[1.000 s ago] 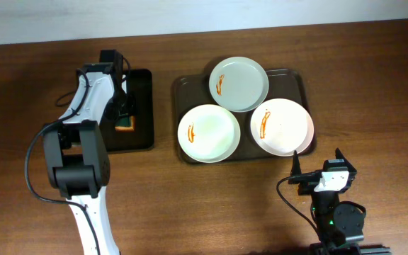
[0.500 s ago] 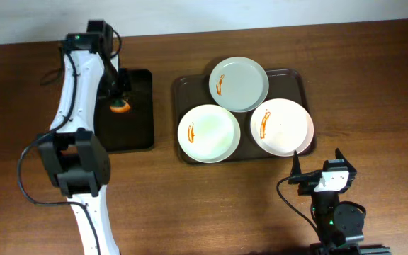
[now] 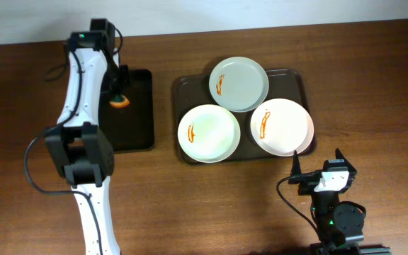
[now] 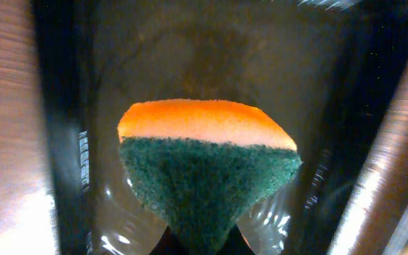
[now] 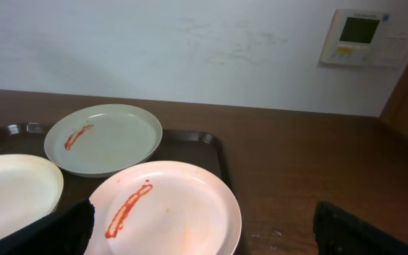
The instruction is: Clean dirty plates on tray and stack at the side
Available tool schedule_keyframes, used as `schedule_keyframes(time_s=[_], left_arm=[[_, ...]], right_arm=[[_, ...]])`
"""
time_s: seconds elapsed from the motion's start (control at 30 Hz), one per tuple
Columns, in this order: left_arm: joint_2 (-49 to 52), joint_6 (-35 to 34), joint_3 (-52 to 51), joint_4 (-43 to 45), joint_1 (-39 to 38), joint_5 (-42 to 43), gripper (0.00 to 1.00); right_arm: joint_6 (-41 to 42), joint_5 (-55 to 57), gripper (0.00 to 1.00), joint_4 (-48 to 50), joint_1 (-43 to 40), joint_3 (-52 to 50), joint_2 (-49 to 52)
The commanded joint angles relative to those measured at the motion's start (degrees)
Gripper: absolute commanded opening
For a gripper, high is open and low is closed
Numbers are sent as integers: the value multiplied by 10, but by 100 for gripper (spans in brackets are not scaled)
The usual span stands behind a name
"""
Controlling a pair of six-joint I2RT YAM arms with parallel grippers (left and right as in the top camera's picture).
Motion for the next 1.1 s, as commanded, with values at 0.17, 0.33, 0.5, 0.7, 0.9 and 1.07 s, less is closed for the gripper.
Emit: schedule_keyframes(time_s=[0.17, 0.33, 0.5, 0.7, 0.9, 1.07], left_arm=[[-90, -58, -26, -4, 3, 25, 0], [-90, -71, -137, 41, 38, 172, 0], [-90, -71, -137, 29, 102, 388, 0], [-90, -71, -137, -3, 137, 559, 0], [-90, -71, -137, -2, 152, 568, 0], [-90, -71, -137, -2, 154, 566, 0]], right_arm=[[2, 9, 98, -4, 4, -3, -3], [2, 9, 98, -4, 4, -3, -3], [2, 9, 98, -4, 4, -3, -3], [2, 9, 98, -4, 4, -3, -3], [2, 9, 98, -4, 4, -3, -3], [2, 9, 98, -4, 4, -3, -3]])
